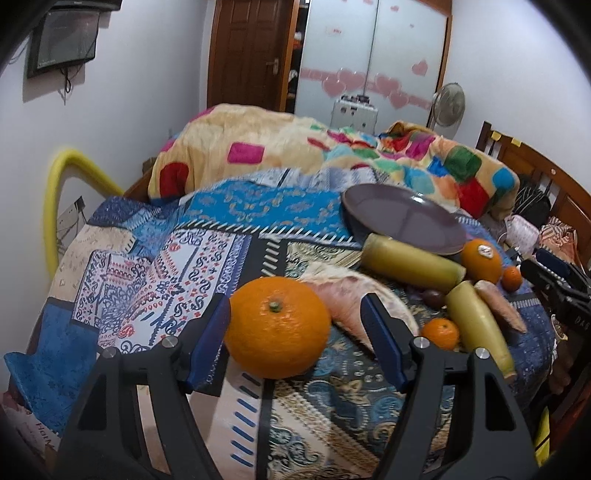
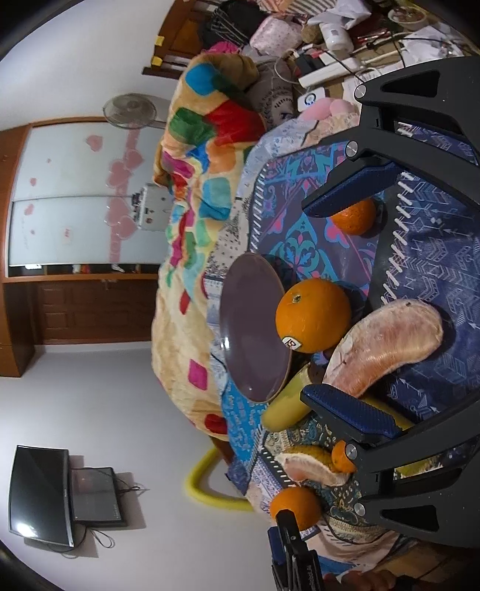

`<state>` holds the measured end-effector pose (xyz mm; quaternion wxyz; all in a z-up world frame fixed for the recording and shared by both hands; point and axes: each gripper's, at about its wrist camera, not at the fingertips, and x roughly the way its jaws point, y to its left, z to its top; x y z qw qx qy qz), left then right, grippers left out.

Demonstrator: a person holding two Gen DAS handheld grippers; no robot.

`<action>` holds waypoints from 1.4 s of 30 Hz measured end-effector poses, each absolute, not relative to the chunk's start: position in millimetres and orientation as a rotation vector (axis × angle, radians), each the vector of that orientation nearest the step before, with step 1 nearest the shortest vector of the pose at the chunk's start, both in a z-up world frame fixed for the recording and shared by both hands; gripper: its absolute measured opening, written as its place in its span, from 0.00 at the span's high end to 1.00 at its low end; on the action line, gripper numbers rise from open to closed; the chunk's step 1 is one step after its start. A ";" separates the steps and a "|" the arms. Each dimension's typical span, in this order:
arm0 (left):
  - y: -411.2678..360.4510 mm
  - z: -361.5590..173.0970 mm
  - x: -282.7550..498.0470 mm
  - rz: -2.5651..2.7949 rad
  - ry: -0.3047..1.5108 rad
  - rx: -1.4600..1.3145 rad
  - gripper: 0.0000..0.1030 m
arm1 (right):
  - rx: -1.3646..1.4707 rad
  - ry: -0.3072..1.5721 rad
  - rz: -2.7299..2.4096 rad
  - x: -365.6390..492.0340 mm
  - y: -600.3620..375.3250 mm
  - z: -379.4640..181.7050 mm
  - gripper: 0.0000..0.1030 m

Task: Organize fruits
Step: 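Grasp the large orange with the left tool while the right tool grasps another orange, then carry both oranges onto the purple plate and open both tools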

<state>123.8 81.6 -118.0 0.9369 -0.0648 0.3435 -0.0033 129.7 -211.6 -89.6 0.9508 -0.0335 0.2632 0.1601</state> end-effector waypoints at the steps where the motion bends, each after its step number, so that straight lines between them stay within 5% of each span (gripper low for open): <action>1: 82.8 -119.6 125.6 -0.004 0.708 -0.131 0.29 | -0.065 0.550 0.333 134.6 -212.5 -91.2 0.12; 7: 80.9 -123.4 130.9 -0.003 0.735 -0.080 0.29 | -0.039 0.653 0.375 160.8 -211.6 -101.8 0.14; 27: 92.3 -137.5 152.0 -0.026 0.813 -0.135 0.32 | -0.019 0.881 0.459 202.3 -196.2 -119.2 0.40; 42: 85.5 -114.6 155.2 -0.039 0.793 -0.089 0.34 | -0.032 0.823 0.440 193.3 -204.0 -104.4 0.42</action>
